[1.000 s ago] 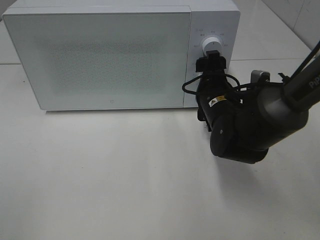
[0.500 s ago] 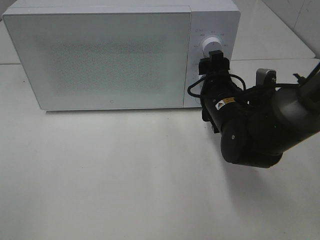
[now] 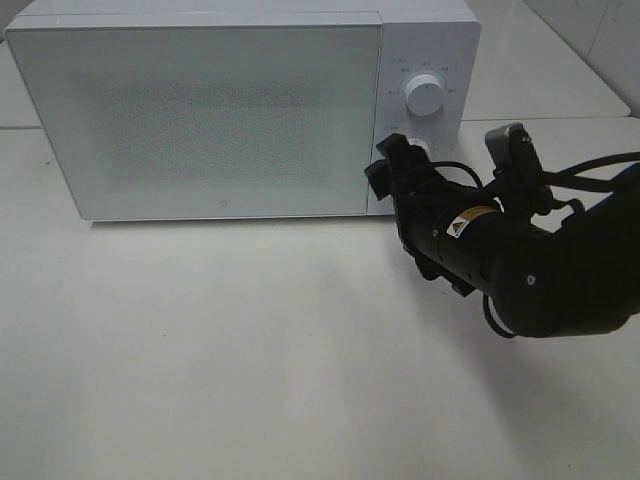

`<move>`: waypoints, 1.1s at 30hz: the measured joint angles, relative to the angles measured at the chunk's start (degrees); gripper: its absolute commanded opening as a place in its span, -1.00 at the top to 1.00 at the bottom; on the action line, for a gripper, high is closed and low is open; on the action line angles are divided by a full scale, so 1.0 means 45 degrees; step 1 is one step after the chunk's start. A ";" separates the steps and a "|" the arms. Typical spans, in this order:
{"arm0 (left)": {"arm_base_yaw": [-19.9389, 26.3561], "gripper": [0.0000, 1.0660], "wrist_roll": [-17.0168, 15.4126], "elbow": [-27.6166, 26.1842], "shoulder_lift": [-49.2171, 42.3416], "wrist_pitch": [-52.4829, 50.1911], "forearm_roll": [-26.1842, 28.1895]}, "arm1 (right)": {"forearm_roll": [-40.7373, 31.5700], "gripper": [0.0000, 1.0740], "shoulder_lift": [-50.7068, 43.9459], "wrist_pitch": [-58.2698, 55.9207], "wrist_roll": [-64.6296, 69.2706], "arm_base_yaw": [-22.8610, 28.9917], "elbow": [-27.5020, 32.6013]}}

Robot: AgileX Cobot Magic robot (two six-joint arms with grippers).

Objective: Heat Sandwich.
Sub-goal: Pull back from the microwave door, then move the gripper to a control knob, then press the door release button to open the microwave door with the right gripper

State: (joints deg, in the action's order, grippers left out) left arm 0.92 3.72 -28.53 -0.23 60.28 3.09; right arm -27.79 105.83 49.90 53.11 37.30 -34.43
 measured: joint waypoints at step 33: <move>0.0000 -0.90 0.0000 0.0000 0.0000 0.0000 0.0000 | 0.1935 -0.42 -0.5844 -1.5470 -1.4782 -0.0115 0.0038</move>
State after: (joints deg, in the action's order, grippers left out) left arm 0.92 3.72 -28.53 -0.23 60.28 3.09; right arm -19.08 79.53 -19.71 -13.41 36.78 -34.26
